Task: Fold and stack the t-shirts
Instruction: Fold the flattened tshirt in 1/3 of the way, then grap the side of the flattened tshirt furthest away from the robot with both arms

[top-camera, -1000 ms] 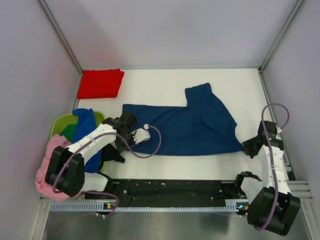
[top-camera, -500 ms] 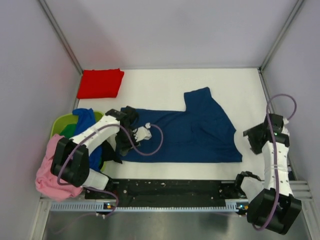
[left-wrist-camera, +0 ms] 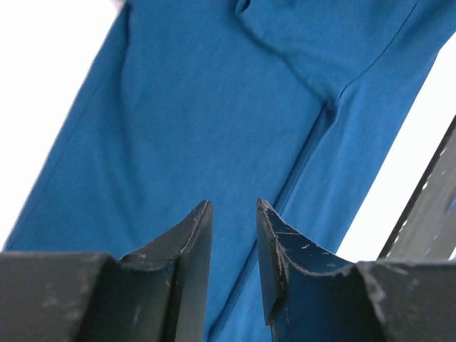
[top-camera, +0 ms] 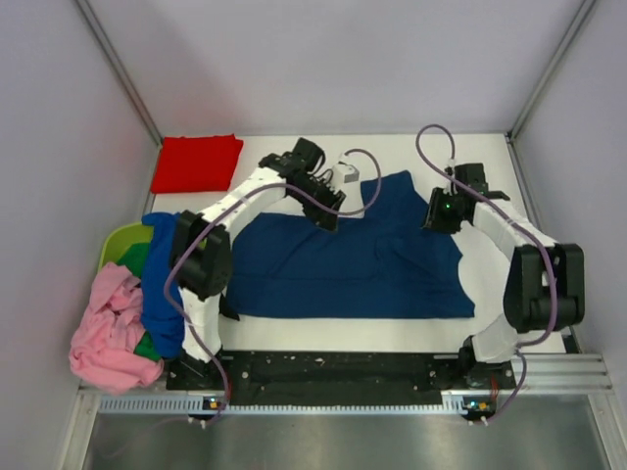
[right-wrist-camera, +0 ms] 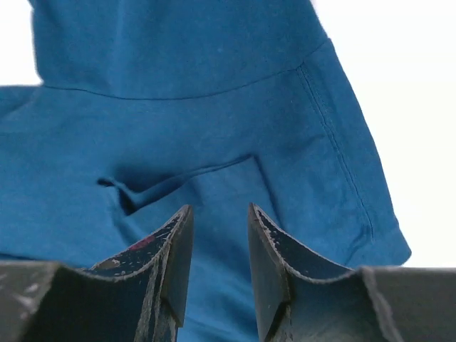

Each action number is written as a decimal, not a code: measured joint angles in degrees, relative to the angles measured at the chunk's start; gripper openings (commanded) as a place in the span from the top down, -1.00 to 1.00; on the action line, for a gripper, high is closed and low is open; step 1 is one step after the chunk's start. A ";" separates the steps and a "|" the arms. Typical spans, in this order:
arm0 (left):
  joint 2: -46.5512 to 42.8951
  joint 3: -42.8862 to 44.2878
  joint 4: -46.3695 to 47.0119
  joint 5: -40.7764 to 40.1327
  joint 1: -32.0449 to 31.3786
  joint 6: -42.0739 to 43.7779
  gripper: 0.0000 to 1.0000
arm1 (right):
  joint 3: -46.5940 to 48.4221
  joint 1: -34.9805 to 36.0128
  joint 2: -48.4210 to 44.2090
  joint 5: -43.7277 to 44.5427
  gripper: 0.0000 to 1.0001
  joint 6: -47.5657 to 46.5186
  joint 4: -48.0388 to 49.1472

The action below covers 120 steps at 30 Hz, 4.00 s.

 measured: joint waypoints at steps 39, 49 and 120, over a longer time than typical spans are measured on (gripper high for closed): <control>25.83 12.85 19.39 2.40 -9.77 -23.89 1.00 | 2.34 1.27 12.66 7.04 1.00 -7.39 3.17; 25.83 12.87 18.53 -1.49 -9.73 -24.00 0.89 | 2.34 0.70 12.00 10.08 1.00 -7.28 4.09; -8.76 -10.36 -7.72 -7.45 28.02 25.00 1.00 | 3.58 1.29 -8.87 -15.78 1.00 1.60 2.08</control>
